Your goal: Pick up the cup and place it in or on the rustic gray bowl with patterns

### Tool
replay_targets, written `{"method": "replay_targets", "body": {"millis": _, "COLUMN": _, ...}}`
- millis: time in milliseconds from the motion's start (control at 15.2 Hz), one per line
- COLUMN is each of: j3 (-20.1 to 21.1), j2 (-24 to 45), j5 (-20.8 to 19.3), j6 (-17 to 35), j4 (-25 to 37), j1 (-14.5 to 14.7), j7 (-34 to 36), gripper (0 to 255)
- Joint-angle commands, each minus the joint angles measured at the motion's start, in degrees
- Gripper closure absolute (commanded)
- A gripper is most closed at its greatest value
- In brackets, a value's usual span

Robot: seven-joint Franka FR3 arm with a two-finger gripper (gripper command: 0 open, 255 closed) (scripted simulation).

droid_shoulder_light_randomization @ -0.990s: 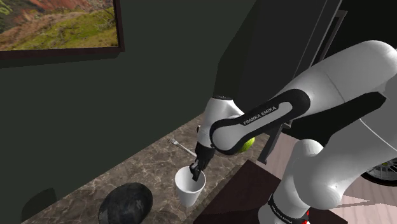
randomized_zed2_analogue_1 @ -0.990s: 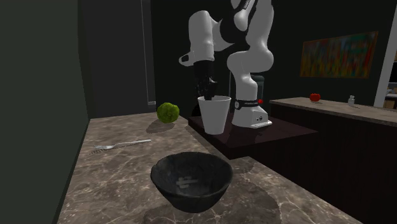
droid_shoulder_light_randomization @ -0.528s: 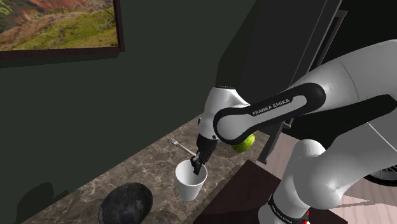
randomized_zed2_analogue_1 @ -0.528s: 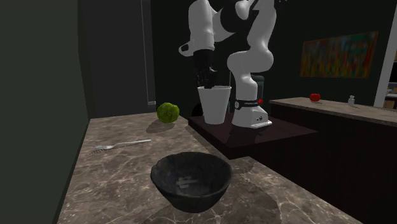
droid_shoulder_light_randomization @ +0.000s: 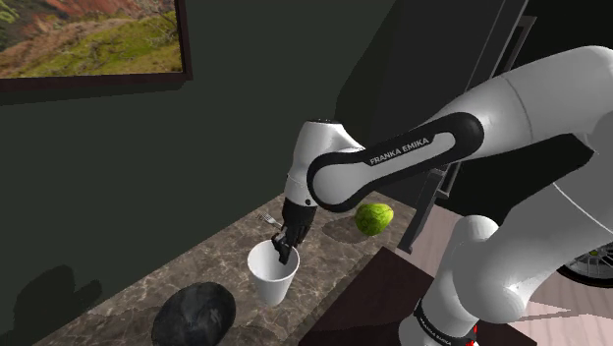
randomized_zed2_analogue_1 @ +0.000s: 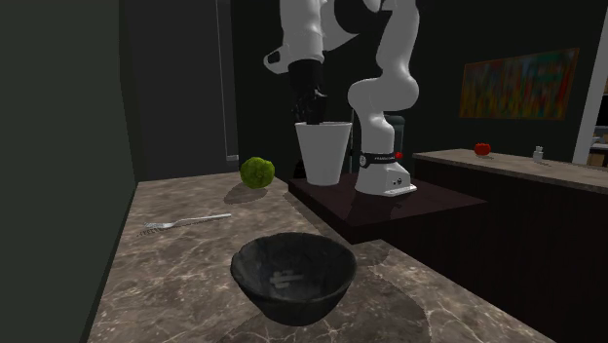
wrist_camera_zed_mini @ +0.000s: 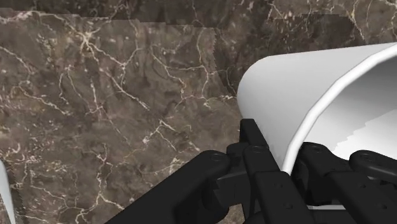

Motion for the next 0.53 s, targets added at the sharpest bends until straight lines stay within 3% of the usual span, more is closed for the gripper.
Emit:
{"method": "replay_targets", "body": {"millis": 0, "j3": 1.2, "j2": 4.2, "j5": -0.6, "j6": 0.5, "j4": 4.1, "j1": 0.0, "j7": 1.8, "gripper": 255}}
{"method": "replay_targets", "body": {"millis": 462, "j3": 4.8, "j2": 18.2, "j5": -5.5, "j6": 0.0, "j4": 20.0, "j1": 0.0, "j7": 9.5, "gripper": 255}}
